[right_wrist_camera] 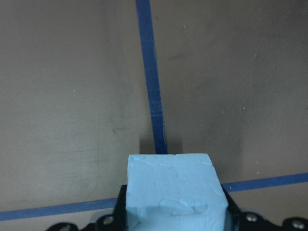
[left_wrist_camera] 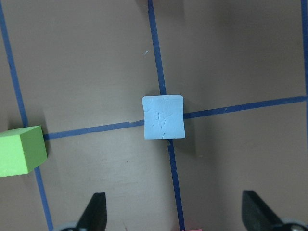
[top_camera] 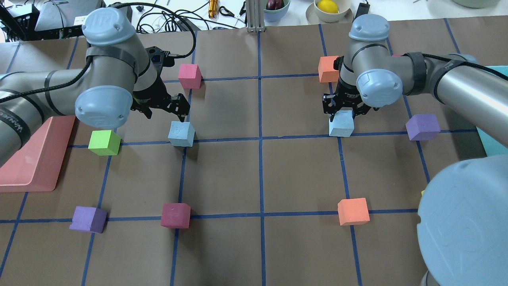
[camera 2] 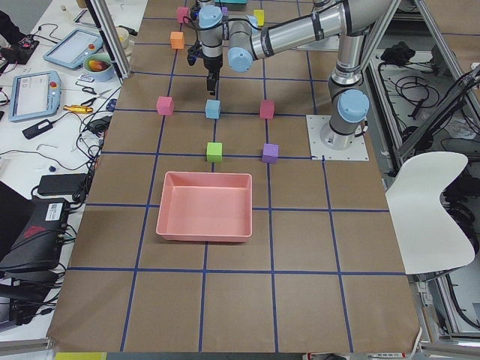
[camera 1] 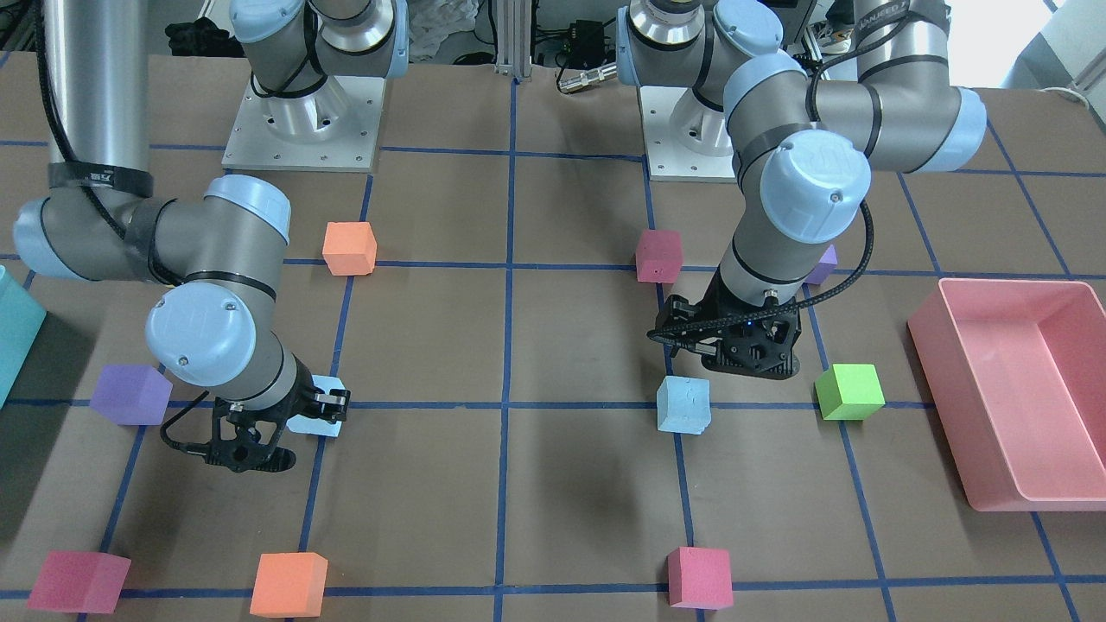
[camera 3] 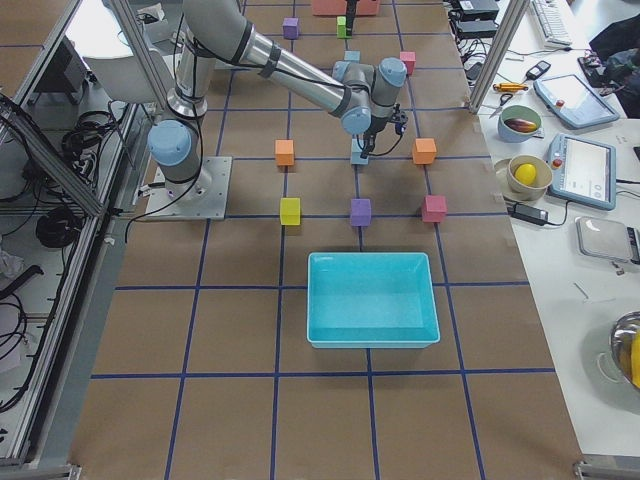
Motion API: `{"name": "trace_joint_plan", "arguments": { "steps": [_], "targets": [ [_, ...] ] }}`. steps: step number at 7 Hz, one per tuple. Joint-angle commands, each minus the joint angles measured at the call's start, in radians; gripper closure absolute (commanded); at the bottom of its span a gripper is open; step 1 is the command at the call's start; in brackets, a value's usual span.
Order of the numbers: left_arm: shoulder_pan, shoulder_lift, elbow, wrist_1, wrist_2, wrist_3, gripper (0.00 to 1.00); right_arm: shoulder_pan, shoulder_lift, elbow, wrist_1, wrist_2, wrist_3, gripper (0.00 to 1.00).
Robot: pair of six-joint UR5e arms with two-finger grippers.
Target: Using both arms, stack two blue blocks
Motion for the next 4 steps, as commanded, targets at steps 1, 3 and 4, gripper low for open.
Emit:
{"name": "trace_joint_plan", "arguments": {
  "steps": [1, 3, 4],
  "targets": [
    [0.0, -0.083, -0.034, 0.127, 0.001, -0.007, 0.0, 0.05, -0.004, -0.129, 0.069, 0.01, 0.002, 1.0],
    [0.0, -0.126, -0.063, 0.195, 0.008, 0.0, 0.0, 0.161, 0.069, -0.275, 0.139, 0.013, 0.052, 1.0],
    [0.0, -0.131, -0.068, 0.197, 0.027, -0.01, 0.0, 0.219, 0.135, -0.345, 0.139, 0.013, 0.163, 1.0]
  ]
}}
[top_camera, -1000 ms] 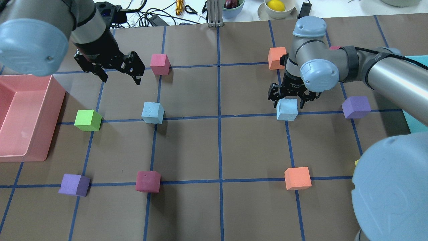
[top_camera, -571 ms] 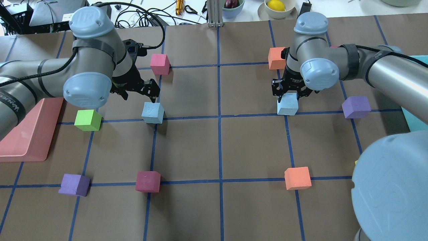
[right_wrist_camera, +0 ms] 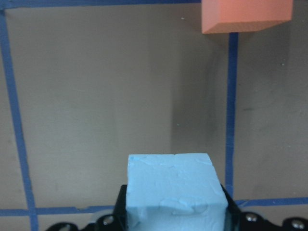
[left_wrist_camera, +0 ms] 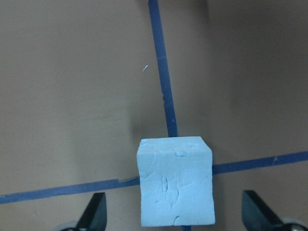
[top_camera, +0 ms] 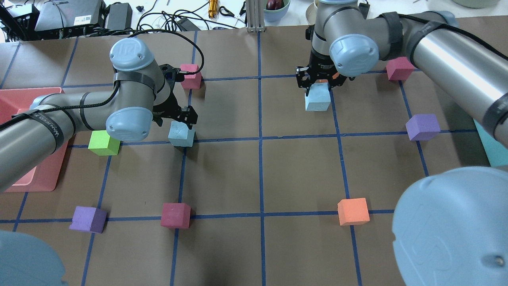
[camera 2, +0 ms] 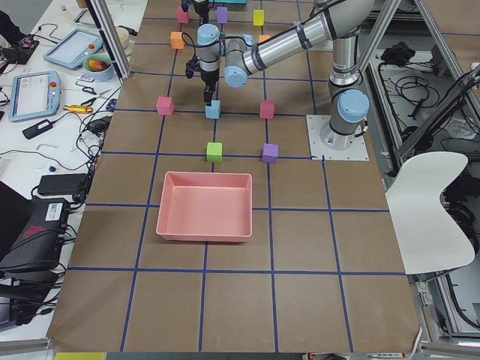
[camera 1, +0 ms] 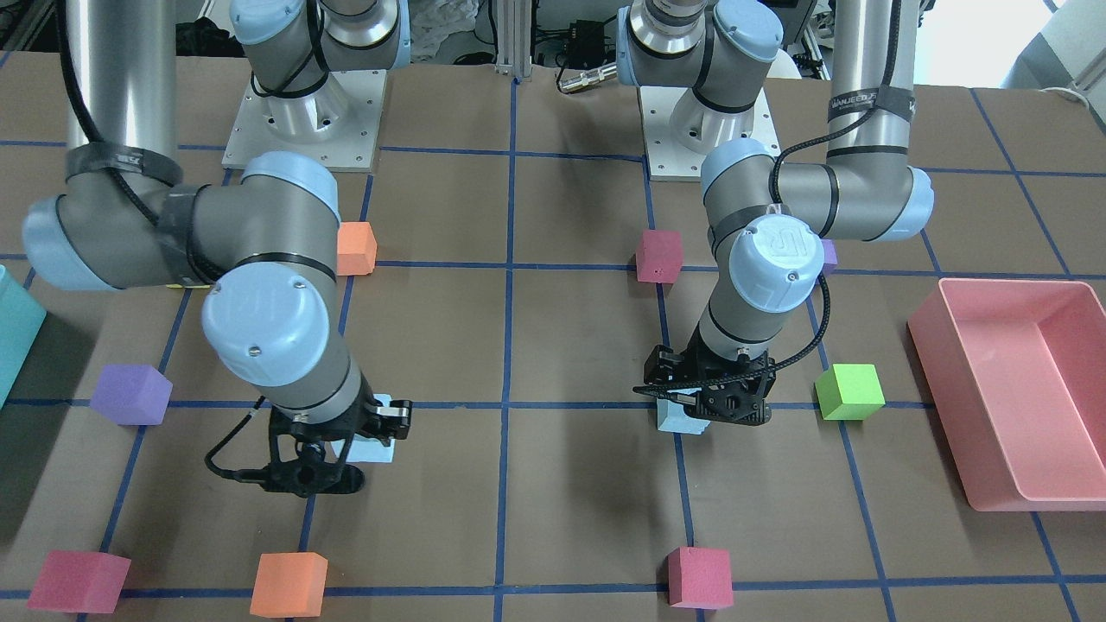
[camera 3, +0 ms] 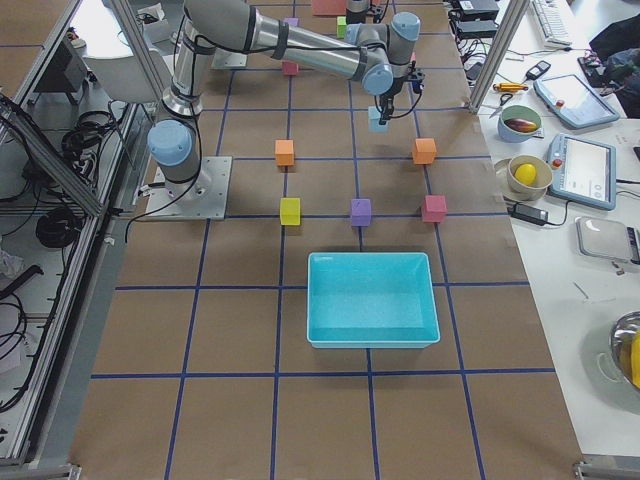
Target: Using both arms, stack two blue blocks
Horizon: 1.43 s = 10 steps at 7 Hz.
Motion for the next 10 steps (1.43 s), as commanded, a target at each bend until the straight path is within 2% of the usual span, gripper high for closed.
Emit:
{"name": "trace_joint_plan", "arguments": {
  "steps": [1, 2, 5, 6, 7, 8, 9, 10],
  "targets": [
    [0.0, -0.02, -0.01, 0.013, 0.02, -0.008, 0.0, 0.12, 0.126, -0.16, 0.012, 0.002, 0.133, 1.0],
    [0.002, -0.029, -0.011, 0.013, 0.02, -0.008, 0.0, 0.158, 0.167, -0.203, 0.01, 0.0, 0.135, 1.0],
    [0.0, -0.045, -0.007, 0.018, 0.017, -0.034, 0.0, 0.195, 0.218, -0.203, 0.001, 0.019, 0.205, 1.0],
    [0.0, -0.051, -0.008, 0.018, 0.011, -0.032, 0.08, 0.195, 0.218, -0.197, 0.009, 0.017, 0.205, 1.0],
    [0.0, -0.052, -0.004, 0.018, 0.008, -0.029, 0.5, 0.195, 0.22, -0.194, 0.009, 0.017, 0.205, 1.0],
    [0.0, -0.056, -0.005, 0.019, 0.005, -0.034, 0.66, 0.195, 0.223, -0.179, 0.001, 0.016, 0.205, 0.98],
    [0.0, -0.056, -0.004, 0.018, 0.005, -0.032, 1.0, 0.195, 0.221, -0.174, -0.002, 0.019, 0.208, 0.86],
    [0.0, -0.051, -0.002, 0.018, 0.005, -0.032, 1.0, 0.195, 0.221, -0.171, -0.005, 0.017, 0.211, 0.45]
  ]
}}
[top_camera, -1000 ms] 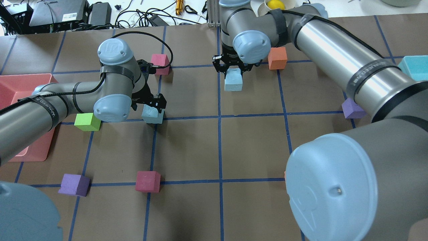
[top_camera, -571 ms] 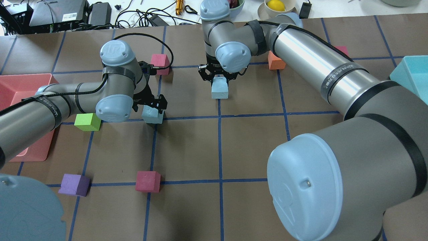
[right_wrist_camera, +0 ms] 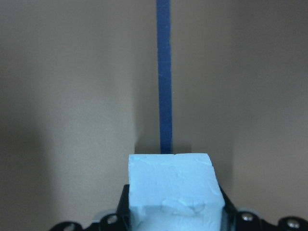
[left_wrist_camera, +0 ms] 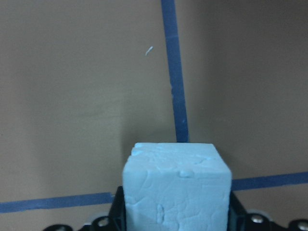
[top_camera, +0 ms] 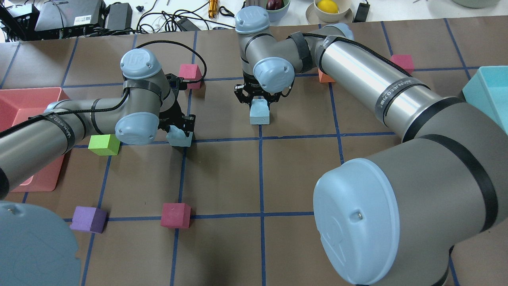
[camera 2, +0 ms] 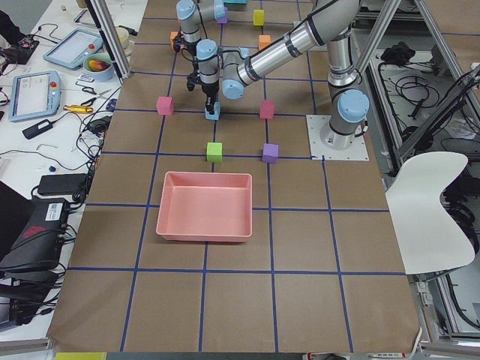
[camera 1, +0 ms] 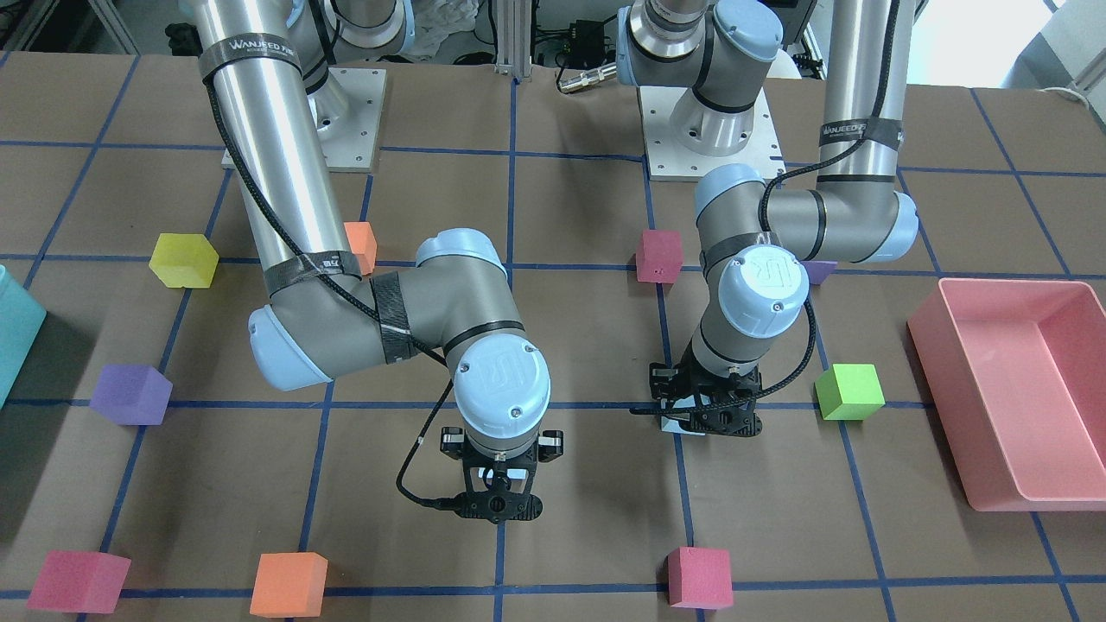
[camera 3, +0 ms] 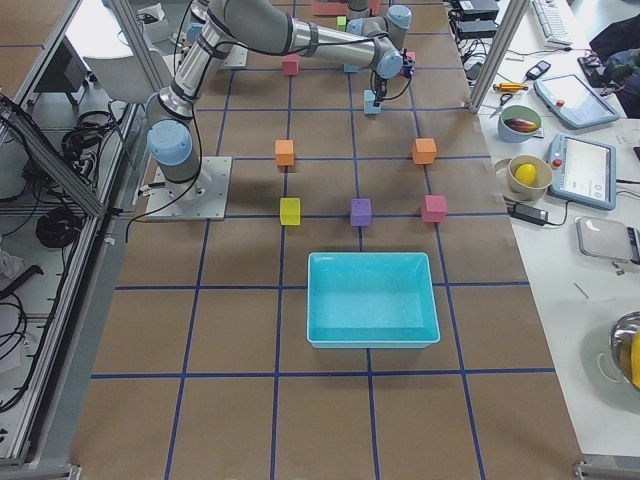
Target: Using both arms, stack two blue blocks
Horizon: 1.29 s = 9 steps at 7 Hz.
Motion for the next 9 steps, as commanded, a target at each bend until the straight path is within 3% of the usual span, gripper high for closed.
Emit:
{"name": "trace_joint_plan", "arguments": {
  "steps": [1, 5, 7, 9],
  "targets": [
    [0.002, 0.007, 0.009, -0.005, 0.002, 0.0, 1.0, 0.0, 0.0, 0.006, -0.021, -0.003, -0.006, 0.0],
    [-0.017, 0.015, 0.082, -0.078, -0.039, -0.046, 1.0, -0.036, -0.056, -0.003, -0.016, -0.014, -0.004, 0.0],
    [-0.104, 0.003, 0.177, -0.138, -0.039, -0.188, 1.0, -0.166, -0.201, 0.009, 0.103, 0.0, -0.018, 0.0],
    [-0.181, -0.026, 0.343, -0.311, -0.042, -0.328, 1.0, -0.227, -0.326, 0.071, 0.189, -0.014, -0.138, 0.0]
  ]
}}
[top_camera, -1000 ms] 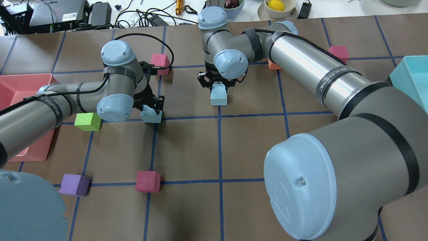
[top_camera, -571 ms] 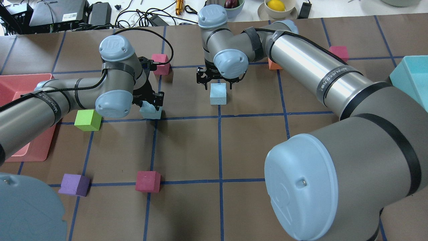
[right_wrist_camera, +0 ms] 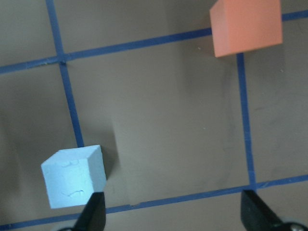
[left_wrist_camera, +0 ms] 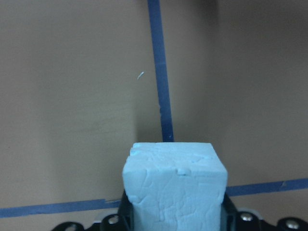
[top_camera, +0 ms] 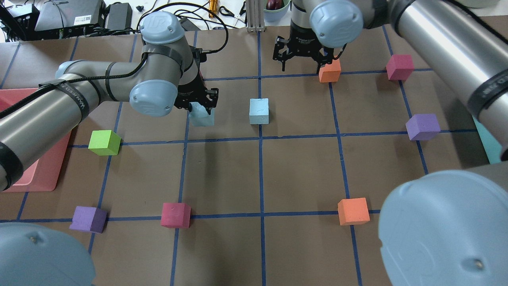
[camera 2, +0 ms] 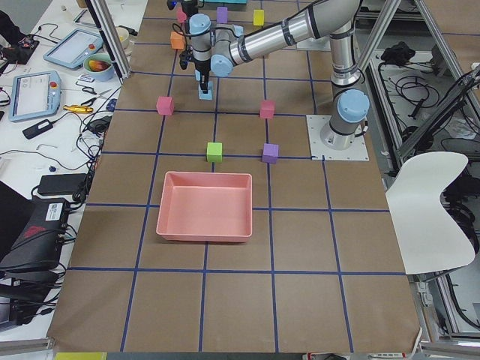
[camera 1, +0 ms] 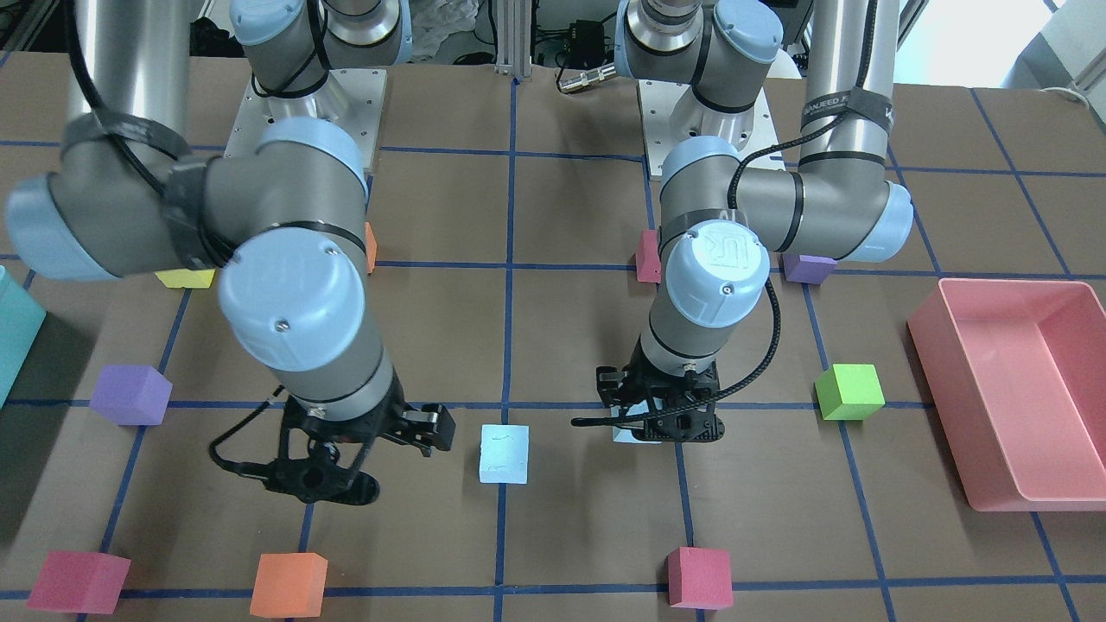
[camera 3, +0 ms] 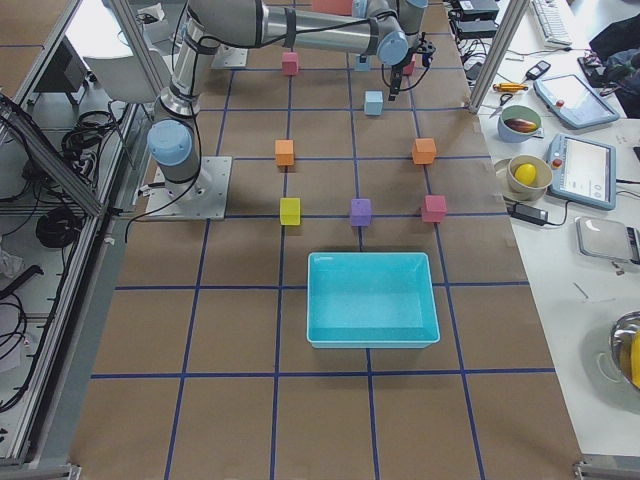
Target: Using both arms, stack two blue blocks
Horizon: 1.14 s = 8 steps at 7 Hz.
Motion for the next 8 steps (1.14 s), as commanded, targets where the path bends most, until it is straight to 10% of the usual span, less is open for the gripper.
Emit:
{"name": "trace_joint_plan", "arguments": {
  "steps": [1, 4, 8],
  "targets": [
    [-0.083, -0.038, 0.157, -0.131, -0.001, -0.109, 1.0, -0.061, -0.166, 0.114, 0.058, -0.01, -0.082, 0.0],
    [-0.162, -0.15, 0.301, -0.141, -0.006, -0.233, 1.0, -0.178, -0.418, 0.291, 0.137, -0.013, -0.128, 0.0],
    [-0.18, -0.207, 0.342, -0.144, -0.009, -0.233, 1.0, -0.172, -0.459, 0.311, 0.147, 0.005, -0.158, 0.0]
  ]
}}
